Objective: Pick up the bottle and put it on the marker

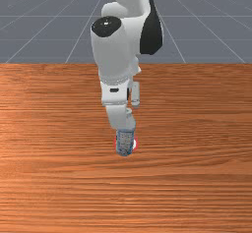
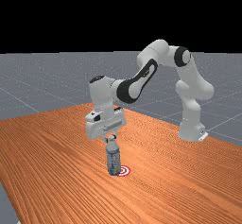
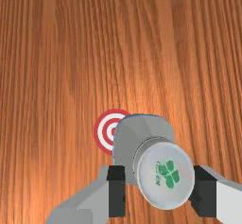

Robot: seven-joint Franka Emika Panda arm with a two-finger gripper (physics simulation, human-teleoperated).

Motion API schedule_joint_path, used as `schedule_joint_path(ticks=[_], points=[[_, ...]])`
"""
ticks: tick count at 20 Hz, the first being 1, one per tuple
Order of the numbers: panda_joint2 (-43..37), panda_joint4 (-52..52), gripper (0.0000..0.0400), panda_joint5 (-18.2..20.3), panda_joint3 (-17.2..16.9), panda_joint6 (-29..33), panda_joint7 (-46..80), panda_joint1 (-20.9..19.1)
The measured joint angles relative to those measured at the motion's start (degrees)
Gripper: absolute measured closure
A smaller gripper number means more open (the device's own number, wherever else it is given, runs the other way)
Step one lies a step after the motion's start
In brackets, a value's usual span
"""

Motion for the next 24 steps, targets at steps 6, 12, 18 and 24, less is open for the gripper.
schedule_joint_path(ticks=[6,12,18,24], points=[[-3.0,-4.9,0.0221,-1.1,-0.6,1.8,1.0,0.5],[-3.9,-6.2,0.0223,-1.4,-0.7,2.8,1.2,0.7],[-4.9,-7.5,0.0223,-1.5,-0.8,1.2,1.4,0.7],[-6.0,-8.6,0.0055,-1.1,-0.7,1.7,1.1,0.5]])
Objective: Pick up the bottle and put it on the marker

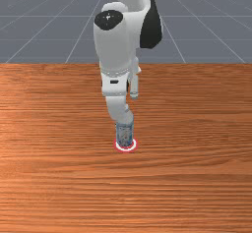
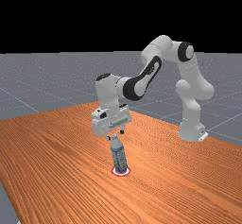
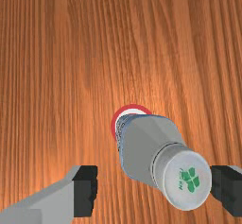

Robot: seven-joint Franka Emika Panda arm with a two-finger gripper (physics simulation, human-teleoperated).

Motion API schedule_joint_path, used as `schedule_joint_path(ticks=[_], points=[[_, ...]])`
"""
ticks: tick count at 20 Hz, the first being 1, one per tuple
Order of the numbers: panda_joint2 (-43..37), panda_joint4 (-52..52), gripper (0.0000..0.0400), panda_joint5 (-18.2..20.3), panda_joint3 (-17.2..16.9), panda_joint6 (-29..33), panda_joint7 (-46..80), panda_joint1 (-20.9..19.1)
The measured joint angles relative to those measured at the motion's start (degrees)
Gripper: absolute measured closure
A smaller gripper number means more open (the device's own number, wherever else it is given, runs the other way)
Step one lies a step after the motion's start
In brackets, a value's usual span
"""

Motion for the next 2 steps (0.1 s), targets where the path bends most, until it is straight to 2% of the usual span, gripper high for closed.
schedule_joint_path(ticks=[2], points=[[0.1,0.2,0.0020,-0.4,0.0,-0.1,-0.4,0.1]])
